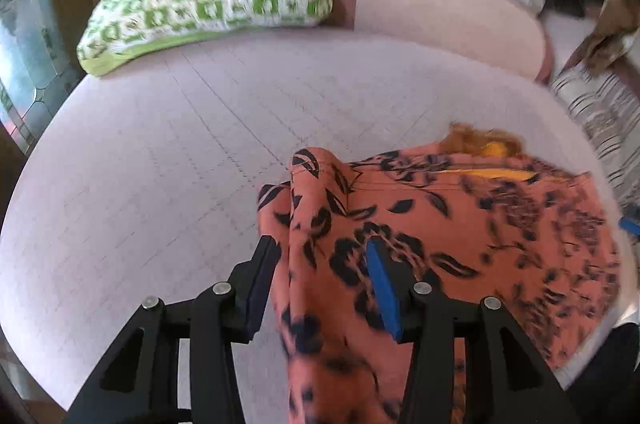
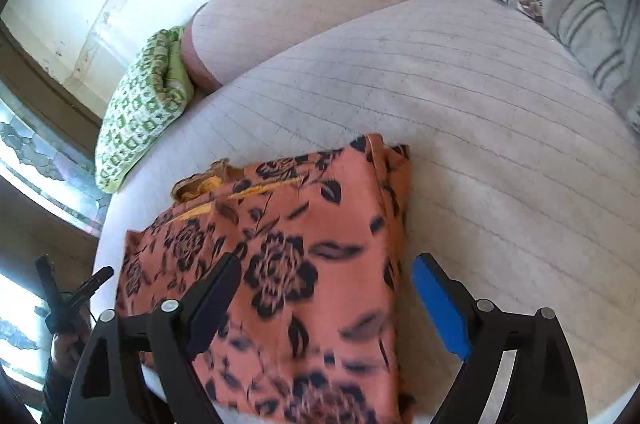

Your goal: Fold small clothes

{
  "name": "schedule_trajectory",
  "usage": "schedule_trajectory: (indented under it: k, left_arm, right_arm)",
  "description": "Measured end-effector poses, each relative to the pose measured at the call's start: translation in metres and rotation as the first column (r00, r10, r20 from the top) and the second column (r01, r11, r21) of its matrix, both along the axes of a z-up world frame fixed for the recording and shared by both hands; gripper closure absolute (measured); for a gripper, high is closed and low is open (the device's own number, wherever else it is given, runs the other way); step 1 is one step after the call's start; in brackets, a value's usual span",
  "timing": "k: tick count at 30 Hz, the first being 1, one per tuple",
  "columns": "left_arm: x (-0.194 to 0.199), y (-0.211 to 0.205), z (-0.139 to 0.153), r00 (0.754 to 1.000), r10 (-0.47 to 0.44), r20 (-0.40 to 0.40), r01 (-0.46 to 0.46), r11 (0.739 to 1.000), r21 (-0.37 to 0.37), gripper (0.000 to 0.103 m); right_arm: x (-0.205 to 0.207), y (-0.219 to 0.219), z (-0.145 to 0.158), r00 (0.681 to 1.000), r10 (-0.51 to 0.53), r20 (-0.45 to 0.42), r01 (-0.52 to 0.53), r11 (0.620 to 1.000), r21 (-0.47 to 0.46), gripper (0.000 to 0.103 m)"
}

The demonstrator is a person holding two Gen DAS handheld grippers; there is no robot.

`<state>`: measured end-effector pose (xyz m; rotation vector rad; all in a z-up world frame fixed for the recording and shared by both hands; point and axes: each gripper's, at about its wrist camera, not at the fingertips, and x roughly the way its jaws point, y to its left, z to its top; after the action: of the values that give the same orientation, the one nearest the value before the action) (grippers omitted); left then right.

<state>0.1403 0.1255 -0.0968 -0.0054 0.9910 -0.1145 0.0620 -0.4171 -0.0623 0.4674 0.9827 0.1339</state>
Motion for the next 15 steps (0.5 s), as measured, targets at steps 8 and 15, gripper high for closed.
schedule_trajectory:
  k: [8,15]
  left_arm:
    - [0.035,-0.005,-0.027,0.998,0.026,-0.064,-0.028,0.999,-0.04,0.096]
    - [-0.006,0.004,-0.013,0.989,0.126,0.079,-0.123,0.991,-0.044,0.097]
  right_arm:
    - [0.067,0.033,-0.043,0.996,0.003,-0.092,-0.016,0.99,-0.142,0.08]
    - [0.05,0.041,-0.012,1.0,-0.008,0.016,0.013,0.945,-0.328,0.095]
